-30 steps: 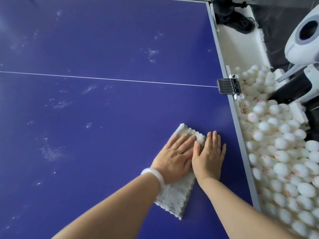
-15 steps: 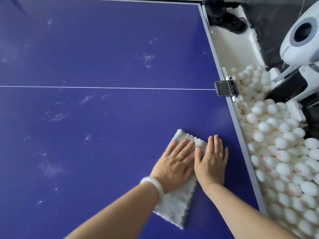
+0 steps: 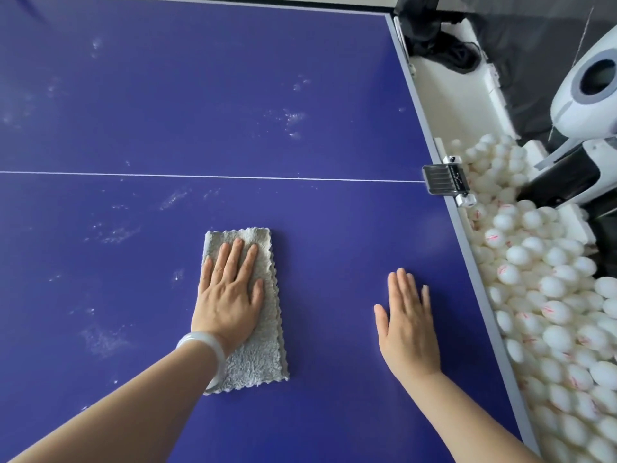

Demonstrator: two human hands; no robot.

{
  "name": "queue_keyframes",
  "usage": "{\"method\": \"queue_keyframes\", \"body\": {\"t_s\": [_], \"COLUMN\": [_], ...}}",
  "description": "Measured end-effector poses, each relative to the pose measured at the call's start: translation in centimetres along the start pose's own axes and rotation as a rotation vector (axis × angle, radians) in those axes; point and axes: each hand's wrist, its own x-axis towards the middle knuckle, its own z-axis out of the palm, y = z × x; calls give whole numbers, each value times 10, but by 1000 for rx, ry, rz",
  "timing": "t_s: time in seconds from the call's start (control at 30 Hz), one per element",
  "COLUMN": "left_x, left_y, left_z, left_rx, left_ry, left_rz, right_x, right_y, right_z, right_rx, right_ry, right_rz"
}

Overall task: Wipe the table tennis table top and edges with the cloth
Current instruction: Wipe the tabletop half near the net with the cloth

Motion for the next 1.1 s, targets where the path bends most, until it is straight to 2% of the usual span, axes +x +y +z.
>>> {"method": "queue_keyframes", "body": {"t_s": [0.07, 0.1, 0.17, 0.23, 0.33, 0.4, 0.5, 0.6, 0.7, 0.8, 0.9, 0.97, 1.03, 1.1], "left_x": [0, 0, 2, 4, 3, 10, 37, 92, 152, 189, 179, 150, 108, 54], "left_y": [-2, -3, -3, -3, -6, 6, 61, 111, 109, 66, 16, 14, 40, 66], "left_z": [2, 2, 0, 1, 6, 13, 27, 34, 27, 14, 5, 2, 9, 20], "left_rx": [3, 3, 1, 1, 35, 47, 40, 81, 189, 169, 43, 10, 22, 20], "left_ry": [-4, -6, -8, 0, 22, 26, -24, -86, -40, 19, 58, 78, 97, 33], "left_rz": [-2, -2, 4, 20, 75, 204, 457, 547, 491, 299, 103, 1, 63, 321], "right_x": [7, 17, 46, 77, 98, 97, 93, 94, 92, 92, 91, 90, 90, 90], "right_y": [-11, -17, -34, -50, -65, -68, -65, -67, -65, -63, -65, -66, -67, -66], "right_z": [-1, -1, -2, -4, 3, 10, 11, 6, 8, 9, 6, 5, 4, 5], "right_rx": [11, 44, 145, 261, 193, 117, 124, 161, 152, 140, 136, 135, 135, 141], "right_ry": [-28, -31, -27, -21, 11, 28, 61, 121, 96, 59, 50, 36, 25, 30], "right_rz": [-148, -164, -72, 108, 263, 261, 226, 228, 209, 215, 214, 214, 214, 202]}}
